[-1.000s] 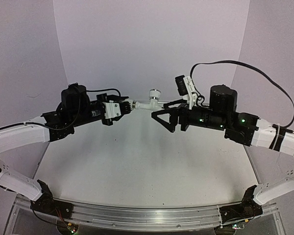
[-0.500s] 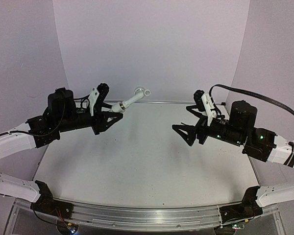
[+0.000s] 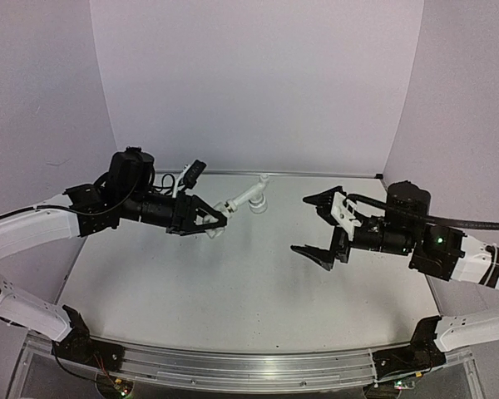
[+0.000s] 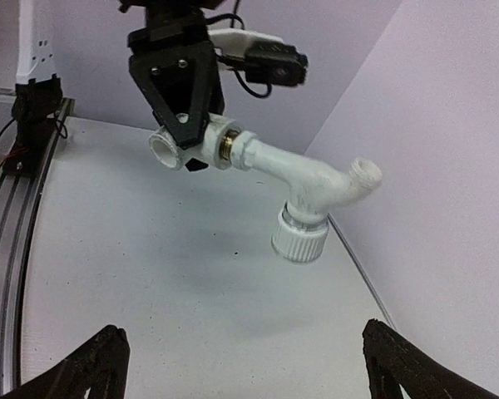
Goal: Install the water faucets
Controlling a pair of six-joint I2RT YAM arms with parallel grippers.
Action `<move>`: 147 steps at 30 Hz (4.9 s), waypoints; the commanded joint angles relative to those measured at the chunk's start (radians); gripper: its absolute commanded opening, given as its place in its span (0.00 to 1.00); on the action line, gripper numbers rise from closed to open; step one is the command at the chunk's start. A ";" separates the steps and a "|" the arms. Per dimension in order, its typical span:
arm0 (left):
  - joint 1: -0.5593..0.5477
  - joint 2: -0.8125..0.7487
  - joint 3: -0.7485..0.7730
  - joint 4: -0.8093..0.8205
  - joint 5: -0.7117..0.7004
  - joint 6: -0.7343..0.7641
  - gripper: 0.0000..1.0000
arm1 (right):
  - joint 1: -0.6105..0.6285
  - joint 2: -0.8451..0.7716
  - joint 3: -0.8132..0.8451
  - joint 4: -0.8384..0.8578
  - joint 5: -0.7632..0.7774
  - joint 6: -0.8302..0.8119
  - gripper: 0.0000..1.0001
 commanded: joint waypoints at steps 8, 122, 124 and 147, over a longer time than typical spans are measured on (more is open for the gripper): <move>0.000 0.041 -0.025 0.122 0.470 -0.440 0.00 | 0.013 0.007 -0.028 0.069 -0.329 -0.504 0.96; 0.082 0.221 0.372 -0.377 0.283 0.978 0.00 | 0.121 0.126 0.216 -0.277 -0.005 -0.274 0.98; 0.082 0.245 0.347 -0.377 0.388 0.886 0.00 | 0.121 0.068 0.143 -0.218 0.009 -0.346 0.98; 0.076 0.196 0.173 -0.367 0.599 0.073 0.00 | 0.125 0.142 0.014 0.110 -0.065 -0.858 0.89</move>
